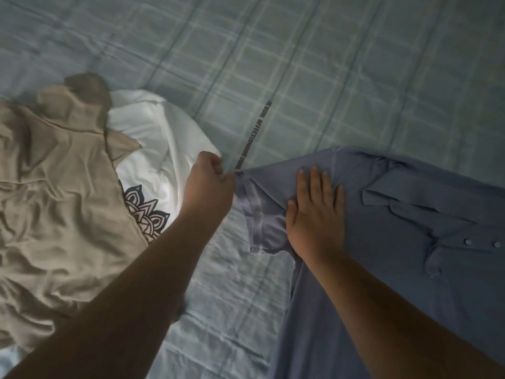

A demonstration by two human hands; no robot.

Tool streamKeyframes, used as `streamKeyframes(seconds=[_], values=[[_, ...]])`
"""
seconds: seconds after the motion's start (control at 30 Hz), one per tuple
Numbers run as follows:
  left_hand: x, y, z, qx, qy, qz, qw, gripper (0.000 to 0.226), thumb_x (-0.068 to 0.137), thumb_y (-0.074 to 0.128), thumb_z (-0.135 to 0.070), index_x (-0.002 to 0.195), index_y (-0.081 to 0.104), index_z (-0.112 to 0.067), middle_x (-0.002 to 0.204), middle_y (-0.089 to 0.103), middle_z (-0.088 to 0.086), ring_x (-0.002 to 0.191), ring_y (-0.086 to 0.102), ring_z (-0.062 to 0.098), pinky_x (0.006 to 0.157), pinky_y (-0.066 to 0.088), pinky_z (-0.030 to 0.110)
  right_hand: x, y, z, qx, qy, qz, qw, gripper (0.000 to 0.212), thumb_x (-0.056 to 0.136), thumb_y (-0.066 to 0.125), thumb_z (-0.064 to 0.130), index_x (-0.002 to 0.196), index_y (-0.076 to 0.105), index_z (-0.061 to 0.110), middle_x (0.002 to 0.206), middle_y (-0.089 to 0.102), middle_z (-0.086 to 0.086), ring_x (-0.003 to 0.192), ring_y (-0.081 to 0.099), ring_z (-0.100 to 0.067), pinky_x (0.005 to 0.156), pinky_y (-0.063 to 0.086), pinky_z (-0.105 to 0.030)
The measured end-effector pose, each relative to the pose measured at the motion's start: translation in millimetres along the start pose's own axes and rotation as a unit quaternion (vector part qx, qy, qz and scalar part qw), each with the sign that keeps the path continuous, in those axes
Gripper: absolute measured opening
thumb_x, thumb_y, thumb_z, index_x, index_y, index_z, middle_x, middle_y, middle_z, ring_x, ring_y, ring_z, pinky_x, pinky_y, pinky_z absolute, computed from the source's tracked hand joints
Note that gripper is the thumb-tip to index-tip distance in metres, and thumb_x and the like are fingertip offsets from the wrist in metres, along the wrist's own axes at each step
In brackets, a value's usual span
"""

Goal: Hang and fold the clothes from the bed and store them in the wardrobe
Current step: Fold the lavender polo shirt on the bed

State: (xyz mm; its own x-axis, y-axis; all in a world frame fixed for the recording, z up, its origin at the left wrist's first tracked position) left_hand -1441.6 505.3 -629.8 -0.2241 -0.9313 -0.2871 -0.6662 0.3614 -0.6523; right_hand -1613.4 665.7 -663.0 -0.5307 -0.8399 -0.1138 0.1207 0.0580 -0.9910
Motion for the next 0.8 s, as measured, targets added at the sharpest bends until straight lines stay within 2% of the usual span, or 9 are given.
streamKeyframes(seconds=[0.03,0.1,0.13,0.2,0.3,0.47,0.53,0.63,0.8], values=[[-12.6,-4.1,-6.7,0.041,0.023,-0.029,0.998,0.023,0.083,0.065,-0.025,0.099,0.048,-0.026,0.093,0.056,-0.007,0.075,0.053,0.004,0.063,0.037,0.015,0.5,1.6,-0.5,-0.002,0.001,-0.004,1.0,0.063,0.1,0.027,0.04,0.157,0.019,0.016,0.164,0.019,-0.01,0.151,0.016,-0.029,0.12,0.013,-0.055],[-39.6,-2.4,-9.9,0.072,0.02,-0.031,0.997,0.016,0.087,0.062,-0.031,0.093,0.049,-0.024,0.091,0.056,-0.005,0.074,0.053,0.01,0.064,0.038,0.023,1.6,3.7,-0.3,-0.006,-0.002,-0.002,1.0,0.063,0.1,0.026,0.04,0.157,0.019,0.017,0.164,0.019,-0.009,0.151,0.016,-0.029,0.12,0.012,-0.055],[-51.4,2.8,-6.4,0.084,-0.008,-0.005,0.996,0.015,0.089,0.06,-0.035,0.09,0.052,-0.022,0.089,0.06,-0.003,0.077,0.056,0.017,0.068,0.041,0.03,1.7,4.4,-0.2,-0.008,-0.002,0.0,1.0,0.063,0.1,0.025,0.041,0.158,0.019,0.017,0.164,0.019,-0.009,0.151,0.016,-0.029,0.12,0.011,-0.055],[-72.8,16.4,5.0,0.107,-0.059,0.061,0.991,0.022,0.089,0.059,-0.042,0.084,0.058,-0.021,0.083,0.066,-0.002,0.081,0.061,0.024,0.068,0.041,0.032,1.0,4.6,-0.2,-0.01,-0.001,0.004,1.0,0.063,0.1,0.024,0.041,0.158,0.018,0.017,0.164,0.017,-0.009,0.151,0.015,-0.028,0.121,0.01,-0.055],[-95.1,31.2,15.4,0.098,-0.082,0.114,0.985,0.021,0.087,0.061,-0.046,0.083,0.061,-0.024,0.085,0.066,-0.004,0.081,0.062,0.022,0.067,0.044,0.032,-0.3,1.9,-1.2,-0.005,0.0,0.009,1.0,0.062,0.101,0.025,0.041,0.158,0.017,0.017,0.165,0.015,-0.009,0.152,0.013,-0.027,0.121,0.008,-0.053],[-105.2,35.6,24.6,0.11,-0.109,0.122,0.98,0.015,0.085,0.061,-0.04,0.076,0.06,-0.027,0.075,0.063,-0.01,0.067,0.056,0.009,0.055,0.038,0.027,-6.2,-12.0,-2.1,0.024,-0.001,0.009,1.0,0.063,0.102,0.021,0.042,0.158,0.013,0.014,0.166,0.011,-0.009,0.152,0.008,-0.026,0.122,0.007,-0.052],[-108.5,33.1,29.6,0.105,-0.12,0.12,0.98,0.016,0.085,0.062,-0.037,0.073,0.059,-0.026,0.073,0.063,-0.009,0.07,0.059,0.015,0.058,0.04,0.029,-15.2,-22.3,-2.5,0.049,0.013,-0.022,0.998,0.063,0.102,0.021,0.04,0.157,0.017,0.009,0.164,0.016,-0.011,0.152,0.012,-0.028,0.122,0.01,-0.052],[-113.7,27.8,37.8,0.16,-0.115,0.113,0.974,0.018,0.089,0.058,-0.038,0.075,0.054,-0.027,0.084,0.062,-0.008,0.08,0.059,0.021,0.068,0.04,0.032,-33.3,-24.6,-2.0,0.06,0.029,-0.035,0.997,0.064,0.102,0.023,0.039,0.156,0.018,0.006,0.163,0.019,-0.012,0.152,0.013,-0.028,0.122,0.012,-0.051],[-121.3,29.2,39.0,0.235,-0.071,0.139,0.959,0.016,0.091,0.052,-0.038,0.089,0.061,-0.025,0.092,0.058,-0.006,0.081,0.054,0.021,0.07,0.039,0.033,-48.2,-2.0,5.5,0.017,0.01,0.01,1.0,0.067,0.1,0.02,0.042,0.156,0.018,0.006,0.164,0.016,-0.011,0.152,0.012,-0.026,0.122,0.009,-0.053]])
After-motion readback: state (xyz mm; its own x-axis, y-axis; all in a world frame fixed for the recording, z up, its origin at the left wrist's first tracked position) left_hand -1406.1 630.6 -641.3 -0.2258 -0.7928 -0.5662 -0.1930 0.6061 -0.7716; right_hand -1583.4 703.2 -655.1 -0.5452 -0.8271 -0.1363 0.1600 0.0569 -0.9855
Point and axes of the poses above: each hand's wrist, its own x-axis towards the middle knuckle, its own y-axis out of the palm, z = x × y, the point moved 7 cm from there along x, towards the middle knuckle
